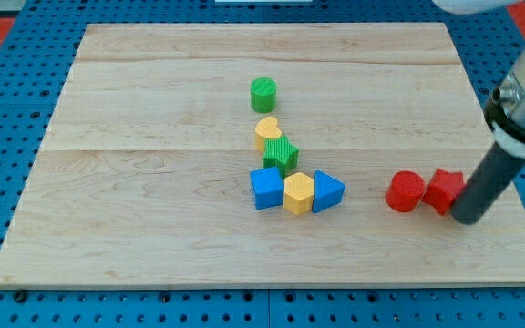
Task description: Slide the red star towards the green star
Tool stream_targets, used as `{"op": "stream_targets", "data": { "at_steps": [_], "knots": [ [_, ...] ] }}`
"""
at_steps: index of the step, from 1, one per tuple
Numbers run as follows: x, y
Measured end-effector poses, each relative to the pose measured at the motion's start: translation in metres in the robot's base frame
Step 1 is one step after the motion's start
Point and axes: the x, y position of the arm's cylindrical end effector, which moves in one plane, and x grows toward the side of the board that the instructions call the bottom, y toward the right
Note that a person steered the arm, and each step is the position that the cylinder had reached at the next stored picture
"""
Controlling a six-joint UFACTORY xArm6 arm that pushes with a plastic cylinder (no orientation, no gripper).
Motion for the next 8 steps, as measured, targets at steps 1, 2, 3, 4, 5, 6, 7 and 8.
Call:
{"op": "stream_targets", "data": {
  "at_steps": [1,2,3,4,5,6,7,8],
  "knots": [
    [-0.058,-0.032],
    [-0.071,0.004],
    [-0.091,-0.022],
    [-0.1,-0.073],
    [-0.1,-0.073],
    [-0.1,-0.073],
    [-0.101,-0.074],
    [-0.101,-0.074]
  ]
}}
